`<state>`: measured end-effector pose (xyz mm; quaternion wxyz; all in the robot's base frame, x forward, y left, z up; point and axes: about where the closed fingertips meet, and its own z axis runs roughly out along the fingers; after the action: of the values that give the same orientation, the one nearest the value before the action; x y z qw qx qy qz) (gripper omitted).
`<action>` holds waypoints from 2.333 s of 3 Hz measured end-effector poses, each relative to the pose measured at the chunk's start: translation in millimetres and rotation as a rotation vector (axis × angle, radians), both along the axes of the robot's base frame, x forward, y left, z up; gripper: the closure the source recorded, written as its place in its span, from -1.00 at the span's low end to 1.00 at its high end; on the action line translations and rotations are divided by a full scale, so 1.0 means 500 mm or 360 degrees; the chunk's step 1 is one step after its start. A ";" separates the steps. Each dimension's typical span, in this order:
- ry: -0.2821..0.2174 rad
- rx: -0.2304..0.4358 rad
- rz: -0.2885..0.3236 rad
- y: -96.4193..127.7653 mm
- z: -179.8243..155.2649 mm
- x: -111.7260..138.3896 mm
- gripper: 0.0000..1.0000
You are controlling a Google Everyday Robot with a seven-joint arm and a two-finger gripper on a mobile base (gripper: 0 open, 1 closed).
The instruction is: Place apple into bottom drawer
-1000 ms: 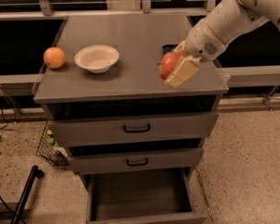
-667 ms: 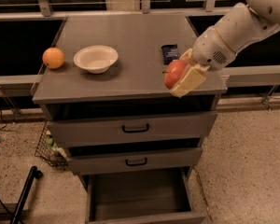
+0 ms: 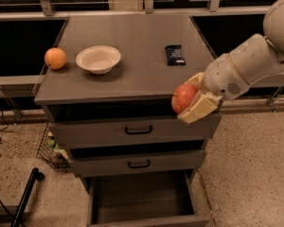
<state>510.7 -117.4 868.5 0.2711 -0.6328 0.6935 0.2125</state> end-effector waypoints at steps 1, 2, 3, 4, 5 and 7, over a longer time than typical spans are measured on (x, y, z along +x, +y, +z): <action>-0.0028 0.0009 0.0032 0.003 -0.054 -0.034 1.00; 0.0012 -0.0043 0.0093 0.015 -0.148 -0.075 1.00; 0.0012 -0.0043 0.0093 0.015 -0.149 -0.075 1.00; -0.0006 -0.0031 0.0115 0.021 -0.179 -0.073 1.00; -0.0038 -0.0017 0.0131 0.024 -0.247 -0.065 1.00; -0.0105 0.0029 0.0147 0.044 -0.383 -0.043 1.00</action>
Offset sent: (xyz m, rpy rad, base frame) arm -0.0544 0.0082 -0.1213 -0.0659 0.0221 0.0892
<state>489.3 -95.4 677.1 0.2895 -0.6683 0.6522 0.2101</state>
